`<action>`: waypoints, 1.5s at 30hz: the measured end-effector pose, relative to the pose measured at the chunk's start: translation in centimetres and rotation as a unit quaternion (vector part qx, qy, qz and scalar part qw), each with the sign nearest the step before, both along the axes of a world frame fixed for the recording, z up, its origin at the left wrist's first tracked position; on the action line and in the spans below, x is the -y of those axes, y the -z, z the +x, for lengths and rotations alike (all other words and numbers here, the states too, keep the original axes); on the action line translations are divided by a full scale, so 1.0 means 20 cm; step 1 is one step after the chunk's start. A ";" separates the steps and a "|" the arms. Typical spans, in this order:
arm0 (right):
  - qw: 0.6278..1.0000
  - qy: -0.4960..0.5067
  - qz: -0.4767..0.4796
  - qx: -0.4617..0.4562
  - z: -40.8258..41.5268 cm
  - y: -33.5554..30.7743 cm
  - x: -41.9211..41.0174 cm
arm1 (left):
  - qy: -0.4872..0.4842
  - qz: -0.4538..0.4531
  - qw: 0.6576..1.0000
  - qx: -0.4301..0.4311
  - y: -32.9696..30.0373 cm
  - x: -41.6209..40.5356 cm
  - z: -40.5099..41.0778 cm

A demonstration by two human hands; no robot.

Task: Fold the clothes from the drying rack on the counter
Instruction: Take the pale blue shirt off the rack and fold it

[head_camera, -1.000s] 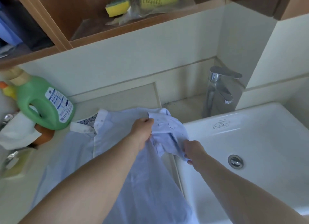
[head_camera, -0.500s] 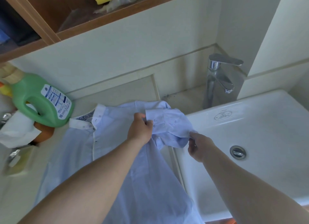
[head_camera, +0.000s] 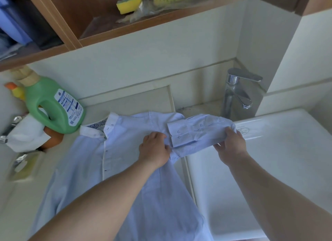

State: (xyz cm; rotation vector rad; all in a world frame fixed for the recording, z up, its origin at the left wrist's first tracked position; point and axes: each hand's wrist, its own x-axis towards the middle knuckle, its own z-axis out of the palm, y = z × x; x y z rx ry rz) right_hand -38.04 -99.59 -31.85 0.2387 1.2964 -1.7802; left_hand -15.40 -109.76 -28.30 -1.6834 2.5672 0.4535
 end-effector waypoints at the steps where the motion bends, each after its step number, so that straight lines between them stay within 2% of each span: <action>1: 1.000 -0.010 -0.002 -0.017 -0.01 -0.03 0.01 | 0.019 -0.001 1.000 0.015 0.01 -0.02 0.02; 11: 0.980 -0.115 -0.082 -0.139 0.11 -0.40 0.16 | 0.073 0.026 0.997 0.020 -0.06 -0.08 0.11; 13: 0.973 -0.127 -0.115 -0.155 0.14 -0.50 0.21 | 0.070 0.053 0.996 -0.032 -0.09 -0.06 0.12; 16: 0.956 -0.154 -0.159 -0.192 0.23 -0.66 0.26 | -0.017 0.121 0.984 -0.133 -0.18 -0.03 0.15; 17: 0.949 -0.164 -0.170 -0.208 0.28 -0.72 0.27 | -0.071 0.145 0.969 -0.189 -0.21 -0.01 0.17; 18: 0.943 -0.173 -0.174 -0.225 0.33 -0.77 0.28 | -0.135 0.176 0.939 -0.263 -0.24 0.01 0.19; 21: 0.925 -0.209 -0.161 -0.273 0.54 -0.88 0.31 | -0.269 0.288 0.795 -0.461 -0.34 0.04 0.30; 23: 0.907 -0.239 -0.139 -0.318 0.67 -0.91 0.32 | -0.297 0.326 0.725 -0.529 -0.42 0.06 0.38; 25: 0.872 -0.296 -0.122 -0.370 0.84 -0.93 0.32 | -0.308 0.351 0.672 -0.575 -0.48 0.09 0.50; 27: 0.844 -0.384 -0.144 -0.346 0.99 -0.91 0.30 | -0.309 0.369 0.647 -0.592 -0.49 0.11 0.57; 29: 0.821 -0.455 -0.153 -0.309 1.10 -0.86 0.30 | -0.299 0.387 0.656 -0.575 -0.49 0.12 0.65; 30: 0.818 -0.462 -0.142 -0.312 1.13 -0.81 0.30 | -0.304 0.381 0.678 -0.550 -0.48 0.11 0.68; 33: 0.828 -0.399 -0.041 -0.393 1.13 -0.66 0.31 | -0.350 0.345 0.722 -0.487 -0.37 0.10 0.78; 34: 0.807 -0.389 0.016 -0.444 1.09 -0.59 0.31 | -0.366 0.335 0.735 -0.461 -0.32 0.09 0.81; 36: 0.720 -0.412 0.143 -0.540 1.01 -0.47 0.27 | -0.386 0.306 0.769 -0.408 -0.24 0.09 0.86; 38: 0.635 -0.459 0.252 -0.569 0.93 -0.36 0.22 | -0.388 0.258 0.801 -0.375 -0.17 0.09 0.89; 39: 0.606 -0.482 0.286 -0.565 0.90 -0.33 0.19 | -0.382 0.238 0.813 -0.369 -0.14 0.10 0.90; 40: 0.584 -0.496 0.300 -0.569 0.88 -0.30 0.17 | -0.377 0.228 0.820 -0.367 -0.12 0.11 0.91; 42: 0.552 -0.501 0.307 -0.592 0.88 -0.26 0.13 | -0.368 0.224 0.810 -0.399 -0.08 0.15 0.92; 44: 0.541 -0.489 0.309 -0.611 0.89 -0.25 0.13 | -0.343 0.237 0.789 -0.451 -0.07 0.18 0.91; 45: 0.546 -0.483 0.309 -0.610 0.90 -0.26 0.13 | -0.327 0.249 0.772 -0.484 -0.07 0.18 0.91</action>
